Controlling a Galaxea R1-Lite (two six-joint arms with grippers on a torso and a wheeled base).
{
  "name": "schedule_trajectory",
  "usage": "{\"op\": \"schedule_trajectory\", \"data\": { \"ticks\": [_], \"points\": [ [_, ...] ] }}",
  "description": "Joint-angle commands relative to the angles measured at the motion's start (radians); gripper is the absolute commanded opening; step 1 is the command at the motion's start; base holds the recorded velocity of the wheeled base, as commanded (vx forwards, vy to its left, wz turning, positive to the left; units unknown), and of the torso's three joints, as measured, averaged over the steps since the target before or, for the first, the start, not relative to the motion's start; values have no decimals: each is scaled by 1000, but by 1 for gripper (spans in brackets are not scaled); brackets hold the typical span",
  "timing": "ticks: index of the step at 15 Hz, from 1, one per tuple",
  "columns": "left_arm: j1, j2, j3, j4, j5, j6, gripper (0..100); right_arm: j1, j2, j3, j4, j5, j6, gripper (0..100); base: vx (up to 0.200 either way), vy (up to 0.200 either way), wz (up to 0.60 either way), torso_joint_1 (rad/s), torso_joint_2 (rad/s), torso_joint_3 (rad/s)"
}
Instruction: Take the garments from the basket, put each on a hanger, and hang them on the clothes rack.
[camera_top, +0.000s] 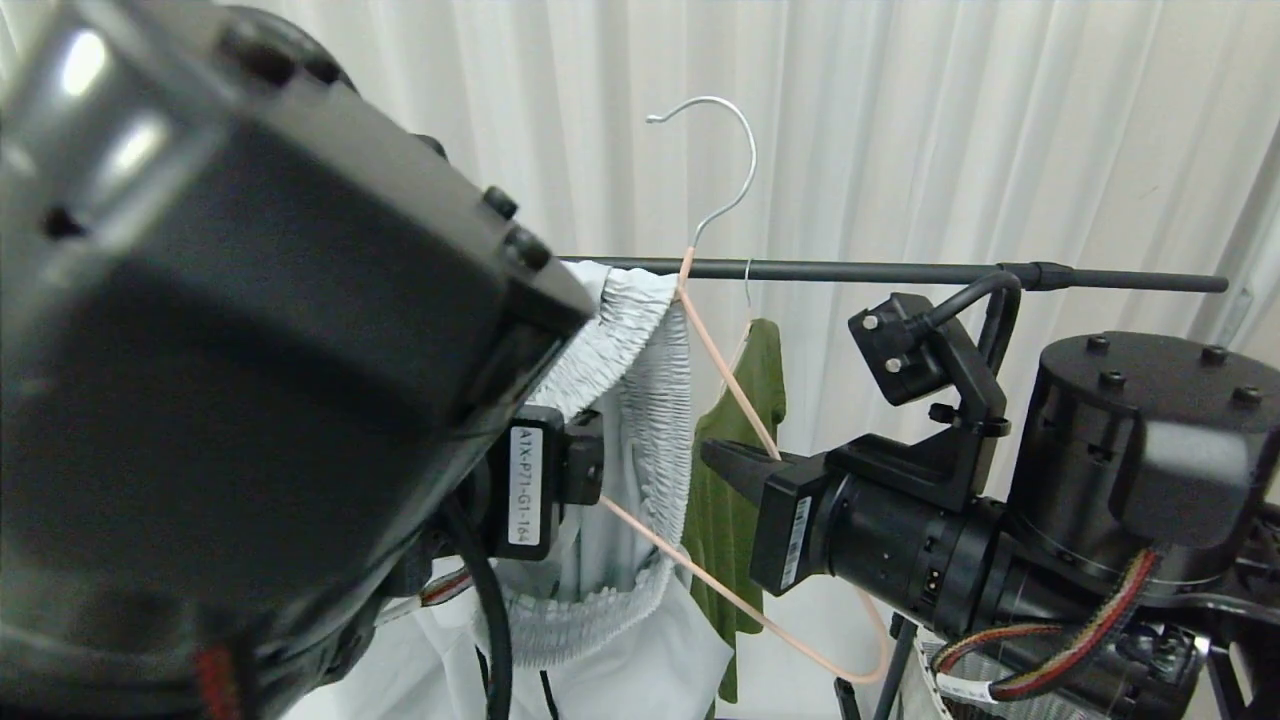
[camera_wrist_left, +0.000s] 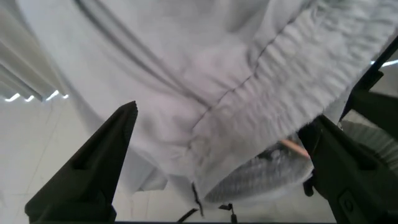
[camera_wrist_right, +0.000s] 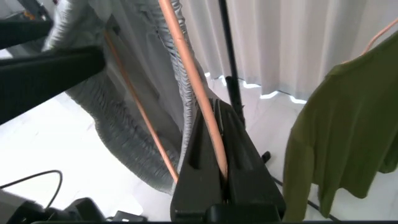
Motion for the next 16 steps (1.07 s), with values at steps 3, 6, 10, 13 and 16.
{"op": "schedule_trajectory", "data": {
  "ticks": [3, 6, 10, 13, 16],
  "points": [
    [-89, -203, 142, 2, -1, 22, 100, -7, -10, 20, 0, 0, -23, 0, 0, 0, 0, 0, 0, 0],
    [-131, -367, 240, -3, 0, 168, 100, -7, -42, 71, -1, 2, -60, 0, 0, 0, 0, 0, 0, 0],
    [-158, -460, 237, -4, -89, 283, 100, 47, -130, 209, -41, 3, -114, 0, 0, 0, 0, 0, 0, 0],
    [-208, -477, 240, -4, -286, 330, 100, 111, -166, 276, -47, 3, -135, 0, 0, 0, 0, 0, 0, 0],
    [-149, -491, 244, -4, -653, 482, 100, 146, -183, 327, -69, 3, -186, 0, 0, 0, 0, 0, 0, 0]
  ]
}}
